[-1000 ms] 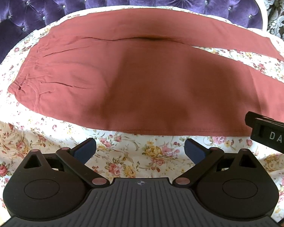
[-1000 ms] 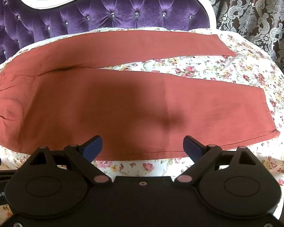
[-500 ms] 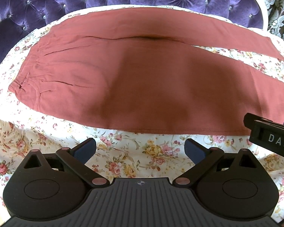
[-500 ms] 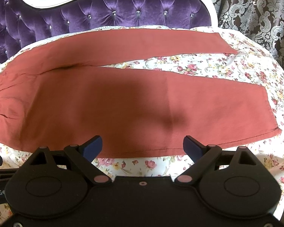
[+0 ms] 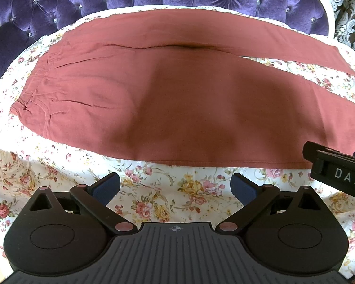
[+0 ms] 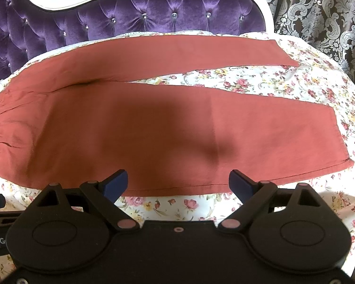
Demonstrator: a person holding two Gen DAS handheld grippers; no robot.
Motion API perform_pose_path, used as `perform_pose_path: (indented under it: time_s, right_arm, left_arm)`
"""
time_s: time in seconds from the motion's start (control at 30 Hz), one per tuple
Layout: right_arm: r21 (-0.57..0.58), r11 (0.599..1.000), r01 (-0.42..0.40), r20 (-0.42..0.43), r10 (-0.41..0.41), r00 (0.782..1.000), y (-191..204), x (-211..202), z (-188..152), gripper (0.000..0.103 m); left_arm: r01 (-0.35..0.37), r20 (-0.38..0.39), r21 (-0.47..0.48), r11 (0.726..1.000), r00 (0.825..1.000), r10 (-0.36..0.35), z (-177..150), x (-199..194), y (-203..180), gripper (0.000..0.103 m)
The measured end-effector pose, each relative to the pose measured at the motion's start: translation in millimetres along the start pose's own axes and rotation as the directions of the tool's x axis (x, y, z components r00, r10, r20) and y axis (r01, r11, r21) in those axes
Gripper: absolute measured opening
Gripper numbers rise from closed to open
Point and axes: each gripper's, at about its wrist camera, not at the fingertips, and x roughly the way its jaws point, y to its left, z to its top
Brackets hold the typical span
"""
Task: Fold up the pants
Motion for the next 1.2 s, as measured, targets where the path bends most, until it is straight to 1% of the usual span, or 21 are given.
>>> perform_pose_path:
  time_s: [0.6,0.73,0.8,0.9,0.97,1.03,1.1,1.2]
  right_arm:
    - [-0.002,1.000,-0.003,-0.003,0.003,1.000,3.3,1.2,-0.6,0.093]
    - [-0.003,1.000,-0.007,-0.001,0.007,1.000,4.2,1.2,-1.2,0.093]
    - [-0.006,1.000,-0.016,0.005,0.016,1.000,4.5,0.8,-0.8,0.093]
    - [-0.023,1.000,-0.018,0.044,0.019,0.999,4.4,-2.1,0.8,0.092]
    - [-0.026,1.000,-0.004,0.078,0.006,0.997,3.2,-4.3,2.5,0.092]
    - [-0.035,0.999,0.000,0.091,0.003,0.996,0.9,-3.9,7.2,0.090]
    - [-0.052,0.999,-0.016,0.113,0.022,0.993,-2.5,-3.1,13.5,0.088]
    - [-0.057,0.997,-0.049,0.148,0.057,0.987,-9.8,-2.2,22.5,0.085]
  left_arm:
    - [0.002,-0.010,-0.008,1.000,1.000,-0.002,-0.6,1.3,-1.4,0.101]
    - [0.014,-0.005,-0.018,1.000,1.000,-0.014,0.3,1.5,0.1,0.101]
    - [0.021,0.015,-0.013,1.000,1.000,-0.021,0.6,0.2,-0.2,0.101]
    - [-0.016,0.052,0.016,1.000,0.999,0.015,2.2,-2.4,-3.5,0.101]
    - [-0.019,0.065,0.042,0.999,0.998,0.017,5.4,-2.9,-4.7,0.101]
    - [-0.024,0.077,0.052,0.998,0.997,0.020,10.6,-2.8,-5.0,0.101]
    - [-0.039,0.101,0.056,0.998,0.994,0.033,17.4,-2.9,-4.3,0.101]
    - [-0.086,0.135,0.065,0.994,0.988,0.077,30.0,-0.1,-5.3,0.101]
